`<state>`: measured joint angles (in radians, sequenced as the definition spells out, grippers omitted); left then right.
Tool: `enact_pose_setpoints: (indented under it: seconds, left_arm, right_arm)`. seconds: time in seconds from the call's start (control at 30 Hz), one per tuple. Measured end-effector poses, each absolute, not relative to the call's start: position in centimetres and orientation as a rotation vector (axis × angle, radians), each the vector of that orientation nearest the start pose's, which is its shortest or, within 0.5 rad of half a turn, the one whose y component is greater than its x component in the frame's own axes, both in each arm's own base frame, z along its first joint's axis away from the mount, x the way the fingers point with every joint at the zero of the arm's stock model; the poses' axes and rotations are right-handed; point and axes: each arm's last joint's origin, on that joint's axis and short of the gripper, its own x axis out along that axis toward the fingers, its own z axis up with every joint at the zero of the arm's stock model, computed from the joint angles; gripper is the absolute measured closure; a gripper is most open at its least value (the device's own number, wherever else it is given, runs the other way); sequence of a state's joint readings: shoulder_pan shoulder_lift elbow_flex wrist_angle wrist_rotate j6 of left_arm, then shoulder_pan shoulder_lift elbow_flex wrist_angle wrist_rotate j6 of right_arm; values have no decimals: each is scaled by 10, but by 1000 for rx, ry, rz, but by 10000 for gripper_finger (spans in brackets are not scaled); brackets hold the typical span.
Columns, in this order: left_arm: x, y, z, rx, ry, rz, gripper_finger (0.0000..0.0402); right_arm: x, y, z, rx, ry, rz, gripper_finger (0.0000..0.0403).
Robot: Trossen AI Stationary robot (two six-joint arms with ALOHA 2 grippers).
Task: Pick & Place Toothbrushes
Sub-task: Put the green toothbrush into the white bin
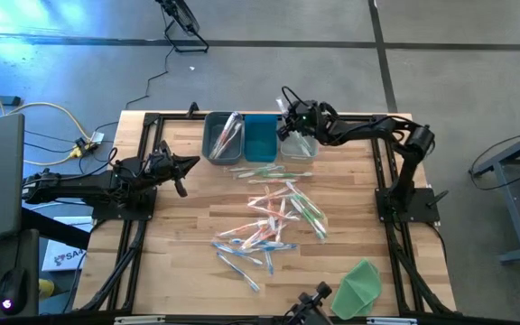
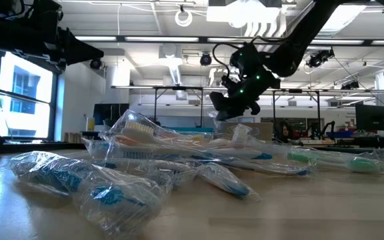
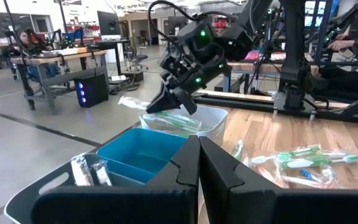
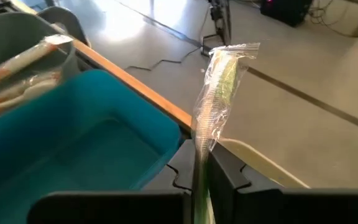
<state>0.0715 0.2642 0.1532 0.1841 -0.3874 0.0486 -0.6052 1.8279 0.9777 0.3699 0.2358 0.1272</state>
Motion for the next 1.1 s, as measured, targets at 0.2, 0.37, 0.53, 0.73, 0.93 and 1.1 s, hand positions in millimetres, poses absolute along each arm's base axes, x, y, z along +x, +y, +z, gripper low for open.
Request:
enact_pose_setpoints:
  seconds: [0.2,0.37,0.53,0.73,0.93,1.1]
  left_arm:
    - [109,19,212,36,-62,461,400]
    - [109,19,212,36,-62,461,400]
    - [109,19,212,36,-62,460,400]
    - [109,19,212,35,-62,461,400]
    - [109,19,212,35,-62,461,400]
    - [109,19,212,35,-62,461,400]
  right_arm:
    - [304,-224,169,196,450,-932,391]
    - [300,-225,166,194,487,-983,391]
    - [300,-225,166,193,491,-986,391]
    - [300,-225,165,196,498,-990,390]
    - [300,-225,165,210,496,-998,390]
    - [299,-224,164,215,503,-1002,388]
